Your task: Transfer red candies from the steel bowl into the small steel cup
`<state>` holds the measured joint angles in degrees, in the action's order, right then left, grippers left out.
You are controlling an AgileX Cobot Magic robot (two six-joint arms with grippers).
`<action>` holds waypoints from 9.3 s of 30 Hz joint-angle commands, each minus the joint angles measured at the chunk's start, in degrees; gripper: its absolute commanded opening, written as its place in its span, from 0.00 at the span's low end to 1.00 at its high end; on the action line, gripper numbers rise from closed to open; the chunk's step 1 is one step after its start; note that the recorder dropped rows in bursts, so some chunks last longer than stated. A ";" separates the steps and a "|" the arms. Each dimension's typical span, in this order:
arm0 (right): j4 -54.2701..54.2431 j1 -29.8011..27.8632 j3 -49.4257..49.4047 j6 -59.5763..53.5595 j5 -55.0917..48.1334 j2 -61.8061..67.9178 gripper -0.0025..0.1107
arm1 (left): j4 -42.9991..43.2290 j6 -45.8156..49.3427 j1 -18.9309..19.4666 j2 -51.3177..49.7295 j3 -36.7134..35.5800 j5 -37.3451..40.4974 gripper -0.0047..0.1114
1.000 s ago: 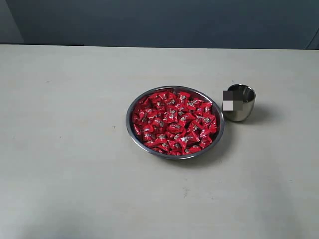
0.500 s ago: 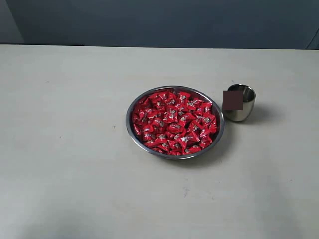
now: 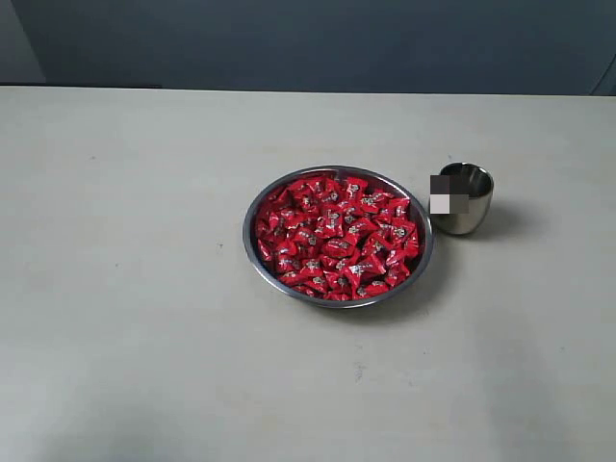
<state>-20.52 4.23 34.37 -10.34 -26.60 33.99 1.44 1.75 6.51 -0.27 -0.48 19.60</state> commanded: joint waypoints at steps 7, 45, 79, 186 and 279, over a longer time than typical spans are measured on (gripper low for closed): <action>-10.83 9.43 11.36 -21.94 -6.07 21.51 0.04 | 0.11 -0.07 -0.31 0.27 0.48 -0.28 0.04; -2.34 27.18 33.25 -25.88 -11.93 76.09 0.36 | 0.11 -0.07 -0.31 0.27 0.48 -0.28 0.04; 2.68 27.18 36.71 -19.67 -13.93 73.28 0.21 | 0.11 -0.07 -0.31 0.27 0.48 -0.28 0.04; -0.68 27.76 36.91 -25.91 -6.75 73.13 0.13 | 0.11 -0.07 -0.31 0.27 0.48 -0.28 0.04; -14.50 29.11 40.19 -31.62 1.15 87.30 0.41 | 0.11 -0.07 -0.31 0.27 0.48 -0.28 0.04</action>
<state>-34.85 33.22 74.06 -41.47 -25.11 121.16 1.44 1.75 6.51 -0.27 -0.48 19.60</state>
